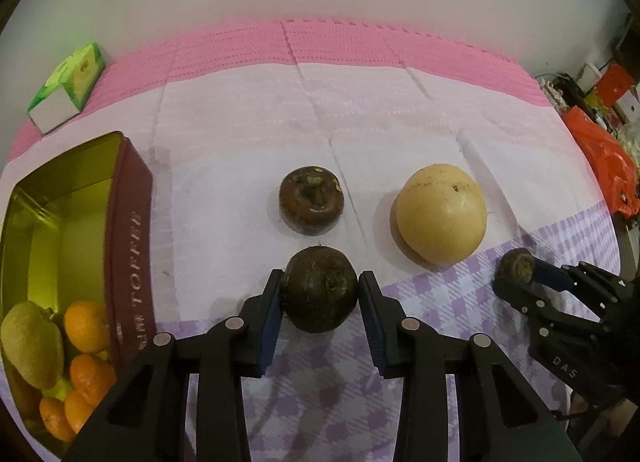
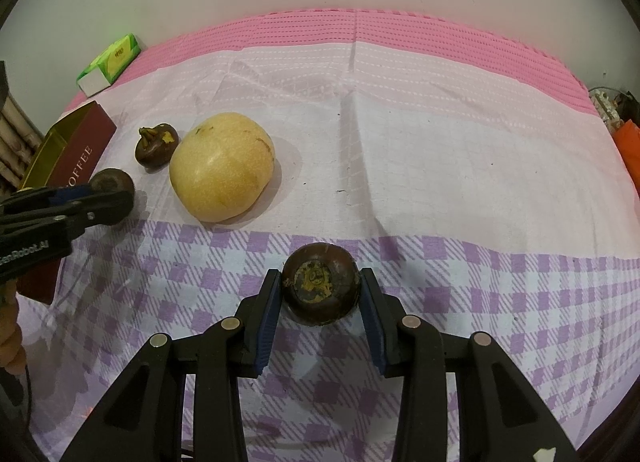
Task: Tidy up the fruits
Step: 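Grasp a second dark brown fruit with the left gripper while the right gripper holds its fruit, then carry the dark brown fruit with the left gripper over the tin tray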
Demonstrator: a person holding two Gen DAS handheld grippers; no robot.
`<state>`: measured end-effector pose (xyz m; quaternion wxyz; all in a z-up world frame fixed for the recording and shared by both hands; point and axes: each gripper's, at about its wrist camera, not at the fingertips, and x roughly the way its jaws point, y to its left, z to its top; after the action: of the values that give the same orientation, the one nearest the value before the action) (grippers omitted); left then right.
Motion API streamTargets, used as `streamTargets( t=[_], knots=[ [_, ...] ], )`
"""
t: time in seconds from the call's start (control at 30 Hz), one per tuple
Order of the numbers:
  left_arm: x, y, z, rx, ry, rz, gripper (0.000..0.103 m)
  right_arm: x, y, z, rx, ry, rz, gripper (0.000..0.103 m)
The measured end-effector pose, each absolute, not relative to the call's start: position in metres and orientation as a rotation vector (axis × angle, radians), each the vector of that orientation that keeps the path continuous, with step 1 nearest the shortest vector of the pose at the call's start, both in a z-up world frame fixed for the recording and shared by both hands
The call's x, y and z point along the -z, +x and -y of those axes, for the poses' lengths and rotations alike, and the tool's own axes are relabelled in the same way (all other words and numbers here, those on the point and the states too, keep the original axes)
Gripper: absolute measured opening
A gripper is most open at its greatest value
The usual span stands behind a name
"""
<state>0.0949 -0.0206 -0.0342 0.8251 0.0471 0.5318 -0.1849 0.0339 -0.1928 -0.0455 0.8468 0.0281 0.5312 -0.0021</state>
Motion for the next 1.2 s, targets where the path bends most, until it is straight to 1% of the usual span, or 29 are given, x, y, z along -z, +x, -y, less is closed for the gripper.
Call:
streamTargets(
  t=[0.37,0.8,1.07,1.2],
  knots=[
    [0.002,0.09,-0.006,0.371,0.076,-1.076,0.038,0.047,0.034,0.19,0.014,0.042,-1.118,0.037],
    [-0.029,0.091,-0.091,0.224,0.0,-1.009,0.037,0.048,0.035,0.189,0.022,0.033,-1.118,0.037],
    [-0.012,0.088,-0.122,0.177,-0.034,-1.061,0.037,0.048,0.035,0.189,0.023,0.034,-1.117,0.038],
    [-0.014,0.089,-0.111,0.2,-0.015,-1.066,0.037,0.048,0.035,0.189,0.025,0.035,-1.117,0.038]
  ],
)
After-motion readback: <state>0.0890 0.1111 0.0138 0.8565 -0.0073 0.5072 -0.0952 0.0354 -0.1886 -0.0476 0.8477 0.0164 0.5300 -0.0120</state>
